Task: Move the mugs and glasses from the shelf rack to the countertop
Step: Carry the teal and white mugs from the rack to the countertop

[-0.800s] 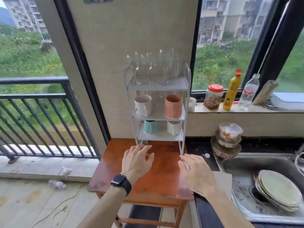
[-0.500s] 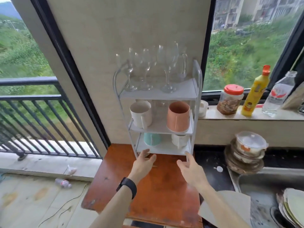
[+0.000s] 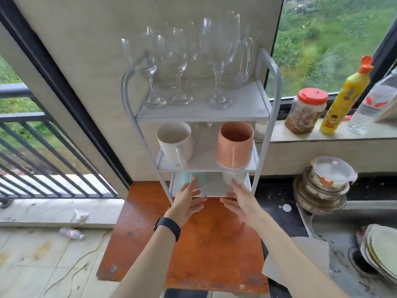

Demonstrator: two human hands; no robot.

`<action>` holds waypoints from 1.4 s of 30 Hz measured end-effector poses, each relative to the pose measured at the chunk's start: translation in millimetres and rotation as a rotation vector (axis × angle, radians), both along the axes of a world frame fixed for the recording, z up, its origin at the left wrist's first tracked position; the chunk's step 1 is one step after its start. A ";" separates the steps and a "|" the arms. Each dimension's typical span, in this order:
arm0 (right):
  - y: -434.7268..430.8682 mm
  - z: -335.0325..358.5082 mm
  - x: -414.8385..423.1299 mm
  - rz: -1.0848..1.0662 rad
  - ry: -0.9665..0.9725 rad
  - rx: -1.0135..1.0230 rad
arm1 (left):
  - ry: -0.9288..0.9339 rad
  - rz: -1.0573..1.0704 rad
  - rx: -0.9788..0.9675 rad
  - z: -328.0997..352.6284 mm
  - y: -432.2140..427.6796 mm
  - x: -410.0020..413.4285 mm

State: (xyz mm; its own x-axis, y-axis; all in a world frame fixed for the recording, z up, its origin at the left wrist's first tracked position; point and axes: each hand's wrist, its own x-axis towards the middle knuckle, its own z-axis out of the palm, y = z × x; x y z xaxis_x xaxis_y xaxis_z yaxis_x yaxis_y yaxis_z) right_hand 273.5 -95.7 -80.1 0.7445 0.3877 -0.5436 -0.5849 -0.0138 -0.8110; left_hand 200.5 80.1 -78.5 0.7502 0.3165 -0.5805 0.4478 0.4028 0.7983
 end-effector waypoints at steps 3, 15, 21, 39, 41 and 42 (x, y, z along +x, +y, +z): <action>2.0 -3.0 -13.3 -0.046 -0.015 -0.068 | 0.015 -0.006 0.124 -0.8 0.0 -16.7; -65.0 -0.4 -151.2 -0.256 -0.116 -0.144 | -0.127 -0.453 0.283 5.5 -18.9 -88.9; -156.3 12.7 -223.8 -0.564 -0.132 -0.210 | -0.208 -0.751 0.249 19.8 -121.2 -92.2; -559.0 41.9 -605.8 -1.545 -0.072 -0.381 | -0.197 -1.496 -0.138 31.0 -653.3 -309.8; -591.9 44.5 -643.4 -1.610 -0.059 -0.398 | -0.188 -1.559 -0.139 33.4 -698.4 -341.8; -607.1 45.5 -659.6 -1.648 -0.054 -0.402 | -0.190 -1.605 -0.127 34.2 -719.6 -354.4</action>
State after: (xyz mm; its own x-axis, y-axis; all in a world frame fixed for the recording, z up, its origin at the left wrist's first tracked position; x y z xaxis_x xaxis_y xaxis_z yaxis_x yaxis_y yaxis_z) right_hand -386.2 -702.8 -34.6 0.2065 -0.9059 -0.3698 -0.1612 0.3412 -0.9261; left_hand -153.9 -639.4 -44.3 0.3039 -0.8621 -0.4055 0.3542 -0.2929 0.8881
